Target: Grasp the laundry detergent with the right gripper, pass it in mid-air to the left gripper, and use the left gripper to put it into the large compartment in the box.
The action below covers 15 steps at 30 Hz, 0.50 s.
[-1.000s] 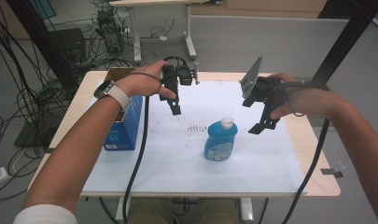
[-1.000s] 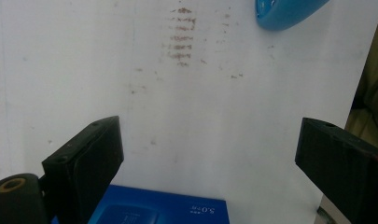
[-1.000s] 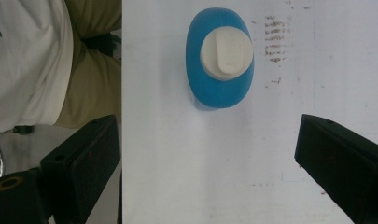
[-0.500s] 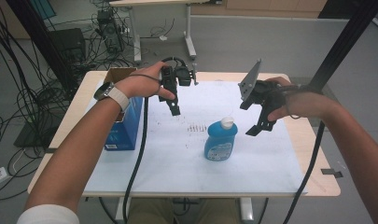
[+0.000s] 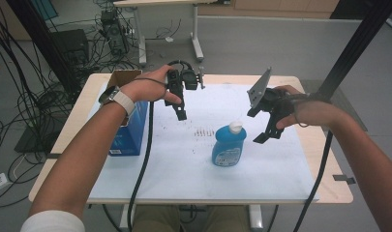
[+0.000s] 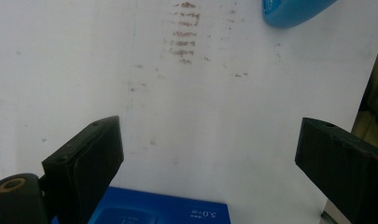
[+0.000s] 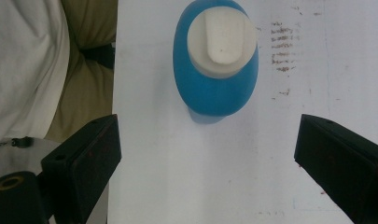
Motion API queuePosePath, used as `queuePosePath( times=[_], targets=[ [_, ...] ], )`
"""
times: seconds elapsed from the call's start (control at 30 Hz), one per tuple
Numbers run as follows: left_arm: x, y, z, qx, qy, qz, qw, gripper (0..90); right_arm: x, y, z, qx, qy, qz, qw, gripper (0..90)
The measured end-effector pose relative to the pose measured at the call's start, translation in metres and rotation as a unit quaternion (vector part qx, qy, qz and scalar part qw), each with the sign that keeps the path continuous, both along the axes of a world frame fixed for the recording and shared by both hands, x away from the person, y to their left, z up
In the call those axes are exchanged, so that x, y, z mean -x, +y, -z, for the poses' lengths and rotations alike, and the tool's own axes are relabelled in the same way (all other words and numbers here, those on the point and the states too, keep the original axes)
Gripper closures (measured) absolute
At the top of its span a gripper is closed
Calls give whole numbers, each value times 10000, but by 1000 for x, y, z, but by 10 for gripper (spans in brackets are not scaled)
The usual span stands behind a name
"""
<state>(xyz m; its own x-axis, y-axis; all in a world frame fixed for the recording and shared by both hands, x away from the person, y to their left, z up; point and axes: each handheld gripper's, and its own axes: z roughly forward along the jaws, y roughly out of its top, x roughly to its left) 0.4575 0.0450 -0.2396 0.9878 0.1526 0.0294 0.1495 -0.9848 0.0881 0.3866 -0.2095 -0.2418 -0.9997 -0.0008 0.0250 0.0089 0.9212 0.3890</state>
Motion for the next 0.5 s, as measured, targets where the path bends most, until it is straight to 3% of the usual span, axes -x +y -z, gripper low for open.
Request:
queuePosePath(
  times=[0.5],
  targets=[
    [-2, 0, 7, 13, 50, -11, 10000, 81, -5, -1, 23, -249, -22, -34, 9997, 68]
  ],
)
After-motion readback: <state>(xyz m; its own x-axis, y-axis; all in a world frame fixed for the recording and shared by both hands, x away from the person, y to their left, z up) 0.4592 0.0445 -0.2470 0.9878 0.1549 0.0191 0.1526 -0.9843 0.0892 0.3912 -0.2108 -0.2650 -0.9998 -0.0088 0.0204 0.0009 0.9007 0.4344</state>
